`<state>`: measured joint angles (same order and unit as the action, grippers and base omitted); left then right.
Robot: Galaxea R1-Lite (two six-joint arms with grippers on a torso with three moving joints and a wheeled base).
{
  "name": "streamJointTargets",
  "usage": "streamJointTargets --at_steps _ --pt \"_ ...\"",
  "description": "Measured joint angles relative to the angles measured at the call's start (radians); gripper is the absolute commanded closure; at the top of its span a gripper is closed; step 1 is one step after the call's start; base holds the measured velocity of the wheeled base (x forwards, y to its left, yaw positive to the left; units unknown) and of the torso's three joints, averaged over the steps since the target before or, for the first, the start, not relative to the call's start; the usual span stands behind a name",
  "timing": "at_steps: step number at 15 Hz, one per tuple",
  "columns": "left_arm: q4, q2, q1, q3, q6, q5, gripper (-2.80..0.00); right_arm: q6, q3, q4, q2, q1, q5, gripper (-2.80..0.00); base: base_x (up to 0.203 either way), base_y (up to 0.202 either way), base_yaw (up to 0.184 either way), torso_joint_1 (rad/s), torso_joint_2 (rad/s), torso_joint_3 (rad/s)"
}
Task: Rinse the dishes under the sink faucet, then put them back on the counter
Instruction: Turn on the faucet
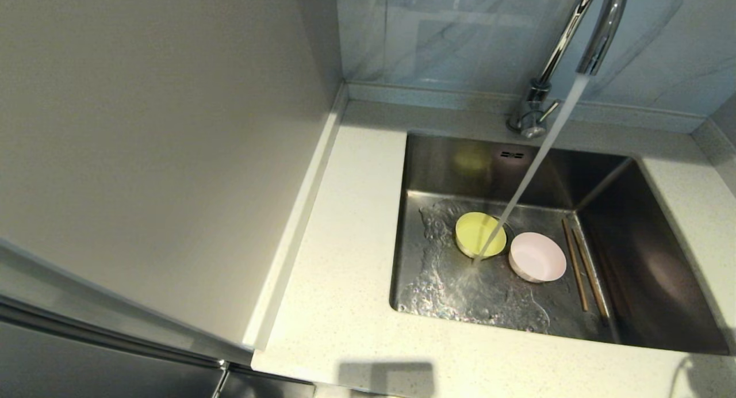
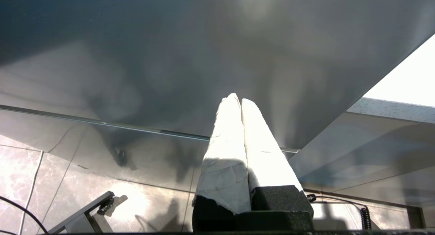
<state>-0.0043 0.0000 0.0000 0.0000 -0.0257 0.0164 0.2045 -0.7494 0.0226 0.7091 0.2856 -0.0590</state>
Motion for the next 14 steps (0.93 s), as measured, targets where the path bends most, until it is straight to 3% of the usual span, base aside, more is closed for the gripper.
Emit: streamJointTargets --at_steps 5,9,14 --pt "0.000 0.000 0.000 0.000 0.000 0.000 0.00 0.031 0.240 0.006 -0.318 -0.137 -0.049 0.00 0.000 0.000 0.000 0.000 0.00 0.000" --pt "0.000 0.000 0.000 0.000 0.000 0.000 0.00 0.055 0.381 0.096 -0.410 -0.215 -0.194 0.00 0.000 0.000 0.000 0.000 0.00 0.000" --pt "0.000 0.000 0.000 0.000 0.000 0.000 0.00 0.022 0.539 0.123 -0.505 -0.267 -0.209 0.00 0.000 0.000 0.000 0.000 0.00 0.000"
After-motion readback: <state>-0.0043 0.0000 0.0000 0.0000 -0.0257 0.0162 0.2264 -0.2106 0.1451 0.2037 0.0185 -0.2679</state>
